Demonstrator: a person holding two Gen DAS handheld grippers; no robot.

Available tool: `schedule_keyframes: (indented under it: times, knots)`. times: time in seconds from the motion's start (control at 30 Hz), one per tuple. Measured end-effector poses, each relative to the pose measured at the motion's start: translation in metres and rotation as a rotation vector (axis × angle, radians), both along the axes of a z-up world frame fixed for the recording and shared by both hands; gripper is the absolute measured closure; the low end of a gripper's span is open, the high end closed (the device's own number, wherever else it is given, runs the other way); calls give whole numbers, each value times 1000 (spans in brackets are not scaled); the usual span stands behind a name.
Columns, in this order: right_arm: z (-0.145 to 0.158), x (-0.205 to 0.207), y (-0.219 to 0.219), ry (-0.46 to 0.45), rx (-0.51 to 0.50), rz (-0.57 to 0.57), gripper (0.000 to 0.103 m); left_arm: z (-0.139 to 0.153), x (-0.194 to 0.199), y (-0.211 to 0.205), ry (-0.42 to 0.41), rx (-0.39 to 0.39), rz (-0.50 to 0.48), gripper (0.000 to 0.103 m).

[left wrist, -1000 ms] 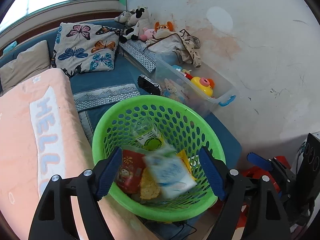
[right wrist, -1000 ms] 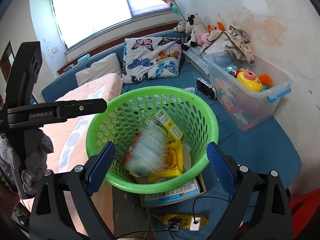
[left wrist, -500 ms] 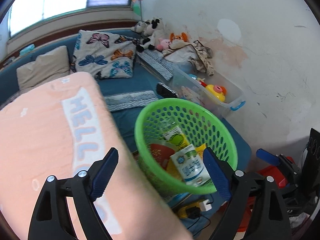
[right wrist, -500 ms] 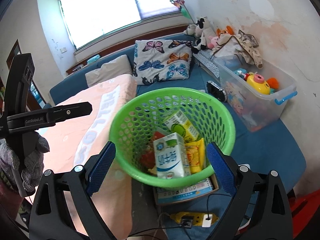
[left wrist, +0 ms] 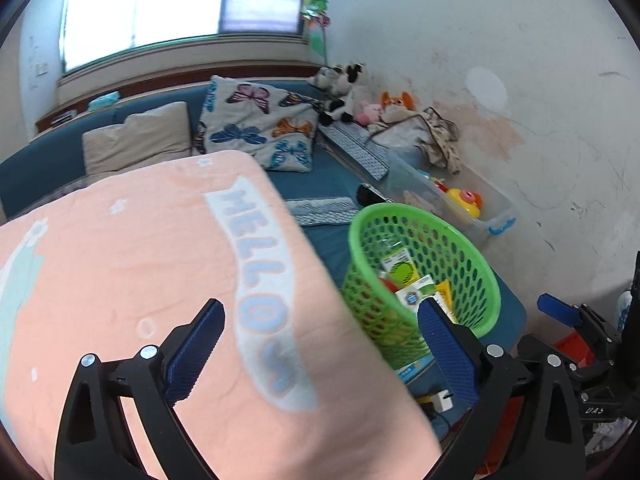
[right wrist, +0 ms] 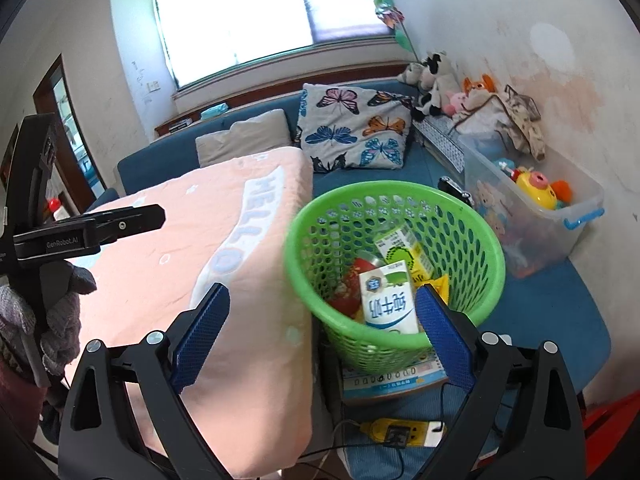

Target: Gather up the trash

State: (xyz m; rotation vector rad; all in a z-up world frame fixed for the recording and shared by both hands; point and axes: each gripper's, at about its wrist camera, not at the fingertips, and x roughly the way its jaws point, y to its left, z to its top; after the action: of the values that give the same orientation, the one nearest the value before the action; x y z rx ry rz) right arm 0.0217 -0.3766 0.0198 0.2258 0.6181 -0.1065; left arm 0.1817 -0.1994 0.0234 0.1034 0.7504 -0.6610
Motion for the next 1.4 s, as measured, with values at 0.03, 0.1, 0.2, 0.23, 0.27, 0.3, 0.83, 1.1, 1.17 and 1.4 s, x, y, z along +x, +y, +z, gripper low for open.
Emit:
schedule_keyframes:
  times: [0.03,0.1,0.2,0.23,0.27,0.3,0.83,1.1,1.17,1.4]
  knots:
    - [0,-1,4,-3,1,3,9,0,-1,8,0,-5,9,8]
    - [2,-2,11,-8,7,10,9,0,-5,21,-8,-5,30,8]
    - [5,-4,23,-13,3,16,8,1,-11,47,-28,-2,78,7]
    - [6,-5,28,-17,0,21,7,1,-13,56,-34,-5,92,7]
    - [7,-5,32,-19,-3,23,7,1,-15,62,-39,-2,104,7]
    - [8,-6,38,-23,-7,26,7,1,-17,69,-43,2,118,7]
    - [8,9,89,-56,36,83,6,-9,-50,150,-108,48,305,7]
    - [6,13,104,-57,14,103,5,-13,-56,170,-121,48,373,7]
    - [7,12,108,-65,-3,97,5,-13,-56,174,-124,43,382,7]
    - [4,12,117,-67,-49,88,5,-18,-63,179,-149,61,413,7]
